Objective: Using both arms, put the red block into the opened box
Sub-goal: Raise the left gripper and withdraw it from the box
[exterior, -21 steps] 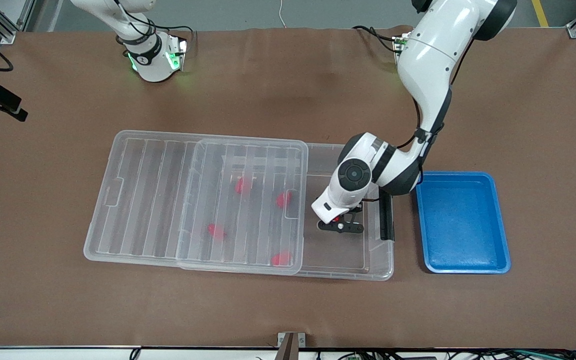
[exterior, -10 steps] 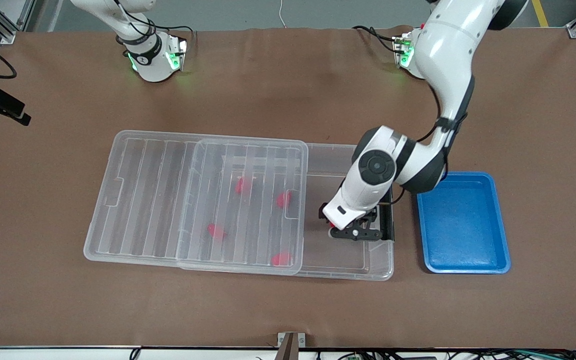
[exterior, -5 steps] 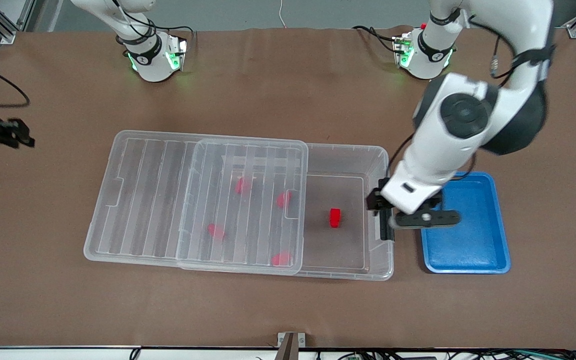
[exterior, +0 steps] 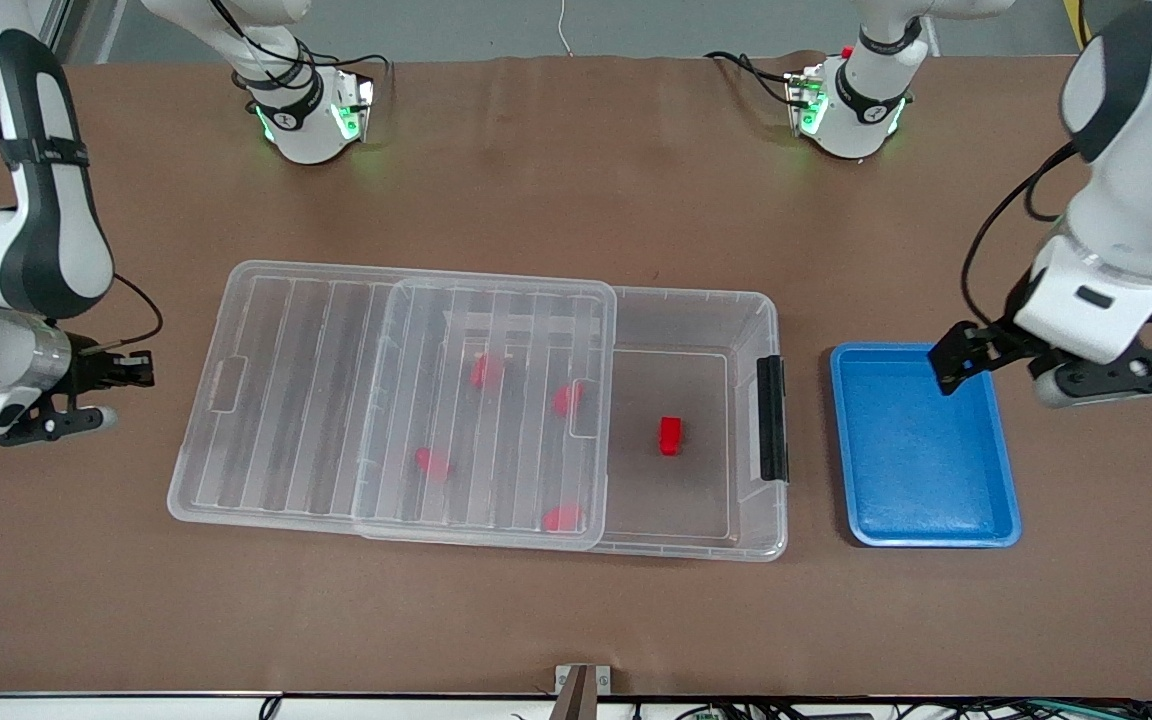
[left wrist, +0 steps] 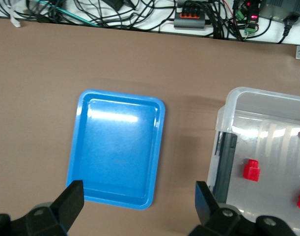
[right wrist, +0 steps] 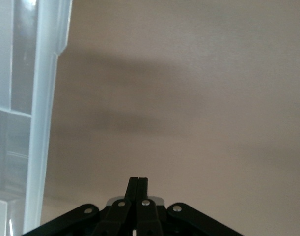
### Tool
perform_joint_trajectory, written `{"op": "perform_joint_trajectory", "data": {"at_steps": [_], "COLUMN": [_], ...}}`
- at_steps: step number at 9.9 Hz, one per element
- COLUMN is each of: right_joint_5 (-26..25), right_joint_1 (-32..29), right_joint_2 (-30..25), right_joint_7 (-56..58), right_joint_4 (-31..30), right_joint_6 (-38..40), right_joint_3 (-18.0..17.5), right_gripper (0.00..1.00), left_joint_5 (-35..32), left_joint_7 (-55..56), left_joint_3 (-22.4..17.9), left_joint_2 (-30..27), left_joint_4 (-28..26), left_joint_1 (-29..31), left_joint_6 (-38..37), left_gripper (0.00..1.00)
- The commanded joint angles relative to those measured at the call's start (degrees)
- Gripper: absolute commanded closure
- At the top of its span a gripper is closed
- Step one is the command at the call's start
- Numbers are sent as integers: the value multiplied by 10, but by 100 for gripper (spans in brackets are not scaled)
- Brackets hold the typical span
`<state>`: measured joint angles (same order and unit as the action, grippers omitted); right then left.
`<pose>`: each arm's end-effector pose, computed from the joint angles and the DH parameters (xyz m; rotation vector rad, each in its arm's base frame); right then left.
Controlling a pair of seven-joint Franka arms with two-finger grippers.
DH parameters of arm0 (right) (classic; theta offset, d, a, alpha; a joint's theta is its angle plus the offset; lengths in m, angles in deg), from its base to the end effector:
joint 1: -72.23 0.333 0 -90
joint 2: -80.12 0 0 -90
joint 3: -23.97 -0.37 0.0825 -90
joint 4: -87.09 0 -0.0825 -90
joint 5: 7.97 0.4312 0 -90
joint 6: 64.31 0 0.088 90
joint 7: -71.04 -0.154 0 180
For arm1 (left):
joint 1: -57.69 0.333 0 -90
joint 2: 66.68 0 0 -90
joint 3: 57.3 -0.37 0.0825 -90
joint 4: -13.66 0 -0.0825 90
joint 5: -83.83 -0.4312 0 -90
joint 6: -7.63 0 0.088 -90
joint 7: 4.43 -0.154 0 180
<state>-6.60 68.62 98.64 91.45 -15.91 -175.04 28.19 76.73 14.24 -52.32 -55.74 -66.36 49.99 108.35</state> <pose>0.6586 -0.0852 0.3353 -3.0681 -0.3243 0.2819 0.6843 -0.1309 0.6202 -3.0668 -0.1456 -0.2979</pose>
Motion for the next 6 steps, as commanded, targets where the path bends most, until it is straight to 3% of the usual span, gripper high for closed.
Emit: {"op": "perform_joint_trajectory", "data": {"at_steps": [1,4,6], "right_joint_5": [37,86,90], "right_joint_1": [13,35,58], "right_joint_2": [10,17,20], "right_joint_7": [9,-3,-43], "right_joint_4": [3,7,11], "right_joint_6": [0,3,3], "right_joint_3": [-2,-10,-23], "right_gripper": [100,100,100], "left_joint_5": [9,43,58], "left_joint_7": [-42,-130,-135], "left_joint_3": [6,0,-1], "left_joint_2": [-32,-70,-113], "left_joint_4": [-26,-34,-86], "left_joint_1": [26,59,58], "left_joint_6": [-40,-105,-130], "left_gripper": [0,0,0]}}
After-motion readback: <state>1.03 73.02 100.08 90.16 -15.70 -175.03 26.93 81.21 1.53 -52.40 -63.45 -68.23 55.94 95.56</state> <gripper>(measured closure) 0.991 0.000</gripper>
